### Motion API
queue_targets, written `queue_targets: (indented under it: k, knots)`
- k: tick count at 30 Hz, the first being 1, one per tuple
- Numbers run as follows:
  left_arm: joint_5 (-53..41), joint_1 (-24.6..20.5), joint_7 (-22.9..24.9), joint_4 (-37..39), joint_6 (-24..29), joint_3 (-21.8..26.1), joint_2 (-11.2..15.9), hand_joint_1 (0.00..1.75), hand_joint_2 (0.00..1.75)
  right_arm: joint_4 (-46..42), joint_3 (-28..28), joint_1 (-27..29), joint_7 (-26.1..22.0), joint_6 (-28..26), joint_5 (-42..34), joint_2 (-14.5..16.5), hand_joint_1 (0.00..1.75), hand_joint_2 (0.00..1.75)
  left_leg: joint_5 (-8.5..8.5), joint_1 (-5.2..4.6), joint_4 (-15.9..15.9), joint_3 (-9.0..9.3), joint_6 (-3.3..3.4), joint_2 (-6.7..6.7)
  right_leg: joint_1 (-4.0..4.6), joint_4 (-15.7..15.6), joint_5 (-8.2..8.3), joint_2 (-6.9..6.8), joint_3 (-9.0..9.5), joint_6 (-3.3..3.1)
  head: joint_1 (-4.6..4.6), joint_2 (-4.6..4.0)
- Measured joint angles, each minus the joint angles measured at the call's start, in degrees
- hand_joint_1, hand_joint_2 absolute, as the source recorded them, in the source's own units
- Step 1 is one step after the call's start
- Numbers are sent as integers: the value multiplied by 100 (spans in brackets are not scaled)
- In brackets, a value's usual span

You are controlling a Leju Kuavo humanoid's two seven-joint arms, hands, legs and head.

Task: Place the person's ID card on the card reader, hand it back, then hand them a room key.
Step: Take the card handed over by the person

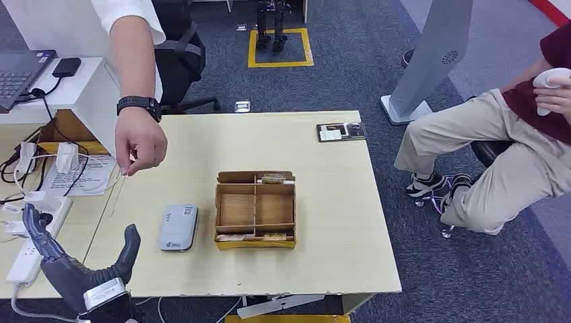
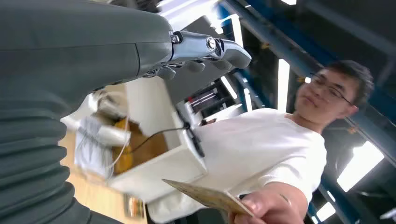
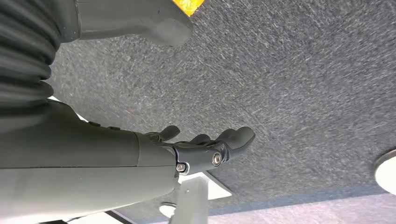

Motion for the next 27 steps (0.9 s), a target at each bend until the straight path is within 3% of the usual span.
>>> queue_targets:
  k: [10,16,24,25,27]
  knots:
    - [-2139,-680,371,-92,2,859,38,0,175,313,0,-25,-126,0,477,-127,0,175,7,1,0,3,-4,0,0,1,3,2,1,-2,-1,0]
    - [-2531,-1055,426,39,2,1244,67,0,175,454,0,-39,-162,0,519,-190,0,175,8,0,0,4,-4,1,0,1,4,3,1,-3,-1,0]
    - [-2685,-1195,541,103,2,1373,70,0,175,521,0,-40,-159,0,513,-224,0,175,7,0,0,3,-4,5,0,1,4,7,-2,-3,0,0]
    - [-2677,-1208,551,110,2,1376,70,11,175,527,0,-41,-160,0,512,-226,0,175,7,0,0,3,-4,5,0,1,4,7,-2,-3,-1,0]
    - [-2654,-1243,560,129,2,1383,70,99,175,535,0,-42,-160,0,510,-230,0,175,7,0,0,3,-4,5,0,1,4,7,-1,-3,-1,1]
